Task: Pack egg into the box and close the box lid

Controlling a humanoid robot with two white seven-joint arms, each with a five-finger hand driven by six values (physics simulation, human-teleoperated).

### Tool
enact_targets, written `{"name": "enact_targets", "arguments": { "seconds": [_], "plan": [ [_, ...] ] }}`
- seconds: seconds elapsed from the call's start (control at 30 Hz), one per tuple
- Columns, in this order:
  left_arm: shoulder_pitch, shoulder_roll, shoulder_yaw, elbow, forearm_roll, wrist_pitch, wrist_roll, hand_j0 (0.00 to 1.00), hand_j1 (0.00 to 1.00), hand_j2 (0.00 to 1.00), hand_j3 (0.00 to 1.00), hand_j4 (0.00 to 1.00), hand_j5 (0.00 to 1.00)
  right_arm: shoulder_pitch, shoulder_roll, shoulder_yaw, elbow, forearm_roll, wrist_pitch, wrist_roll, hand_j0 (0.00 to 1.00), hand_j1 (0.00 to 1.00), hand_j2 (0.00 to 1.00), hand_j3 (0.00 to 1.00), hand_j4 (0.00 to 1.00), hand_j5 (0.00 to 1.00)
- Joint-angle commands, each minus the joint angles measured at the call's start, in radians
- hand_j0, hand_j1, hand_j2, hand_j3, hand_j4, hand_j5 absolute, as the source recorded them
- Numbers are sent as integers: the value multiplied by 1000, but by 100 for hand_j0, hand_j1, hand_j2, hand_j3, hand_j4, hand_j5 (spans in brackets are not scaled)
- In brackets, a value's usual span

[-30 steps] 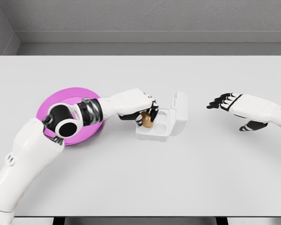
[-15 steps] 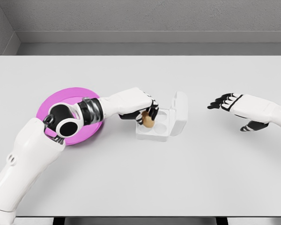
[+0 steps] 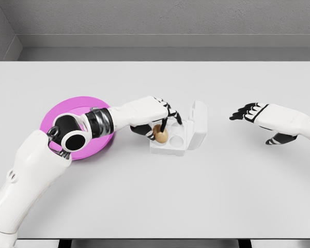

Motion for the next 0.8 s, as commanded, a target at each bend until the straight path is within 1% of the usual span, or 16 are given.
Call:
{"name": "enact_targets", "arguments": {
  "seconds": [0.0,0.33,0.53,0.63,0.73,0.77],
  "plan": [
    [2,0,1,-2,2,1,0,78,78,78,78,78,78,-2,-2,-1,-1,-6,2,0,100,100,100,100,100,100],
    [2,3,3,-5,3,1,0,79,79,79,79,79,79,-2,-2,-1,1,-6,2,0,100,100,100,100,100,100],
    [3,22,15,-7,3,2,0,81,81,81,81,81,81,-2,-2,-1,-1,-8,2,0,100,100,100,100,100,100],
    [3,28,16,-10,3,2,0,84,84,84,84,84,84,-2,-2,-1,-1,-6,2,0,100,100,100,100,100,100],
    [5,52,20,-39,9,2,0,86,86,86,86,86,86,-2,-2,-1,-1,-8,2,0,100,100,100,100,100,100],
    [6,60,29,-44,9,2,0,94,94,94,94,94,94,-2,-2,-1,-1,-8,2,0,100,100,100,100,100,100]
  ]
}}
